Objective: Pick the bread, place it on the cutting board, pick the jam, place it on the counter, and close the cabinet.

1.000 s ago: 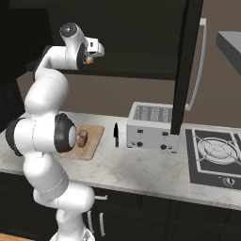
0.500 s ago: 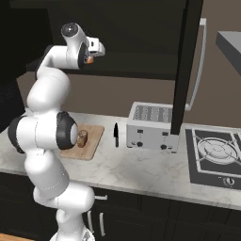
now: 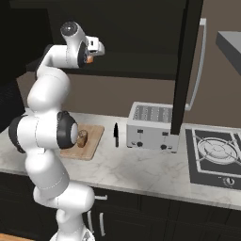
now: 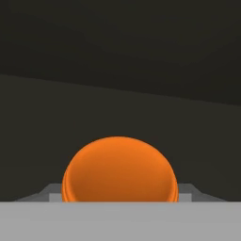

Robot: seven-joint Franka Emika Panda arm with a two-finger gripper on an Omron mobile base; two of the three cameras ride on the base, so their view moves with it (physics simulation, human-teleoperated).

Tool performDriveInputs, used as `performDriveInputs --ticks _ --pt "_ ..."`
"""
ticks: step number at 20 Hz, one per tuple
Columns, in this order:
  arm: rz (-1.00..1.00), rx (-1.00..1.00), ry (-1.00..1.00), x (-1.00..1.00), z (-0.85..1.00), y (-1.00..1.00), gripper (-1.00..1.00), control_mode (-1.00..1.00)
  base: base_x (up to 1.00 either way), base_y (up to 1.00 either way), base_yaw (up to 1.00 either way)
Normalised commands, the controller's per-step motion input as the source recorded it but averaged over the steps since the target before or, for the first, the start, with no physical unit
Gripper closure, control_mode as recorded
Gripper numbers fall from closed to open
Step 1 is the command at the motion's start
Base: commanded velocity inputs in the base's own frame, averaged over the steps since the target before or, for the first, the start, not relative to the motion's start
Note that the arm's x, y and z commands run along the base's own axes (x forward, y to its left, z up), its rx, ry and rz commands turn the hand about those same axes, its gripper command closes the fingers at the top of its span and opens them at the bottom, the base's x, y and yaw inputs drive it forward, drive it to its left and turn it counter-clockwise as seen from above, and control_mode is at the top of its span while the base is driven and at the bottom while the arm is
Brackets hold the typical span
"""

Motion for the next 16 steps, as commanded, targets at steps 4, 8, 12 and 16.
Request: performDriveInputs --ticks 4,8,12,16 --pt "0.0 0.0 0.0 -0.12 0.0 0.0 1.0 -1.0 0.0 0.0 0.0" --pt "0.0 0.0 -0.01 -0.38 0.0 0.0 1.0 -1.0 0.0 0.0 0.0" --pt "0.0 0.0 -0.02 -0.52 0.0 0.0 1.0 -1.0 0.0 0.0 0.0" --pt "0.0 0.0 -0.01 -0.56 0.0 0.0 1.0 -1.0 0.0 0.0 0.0"
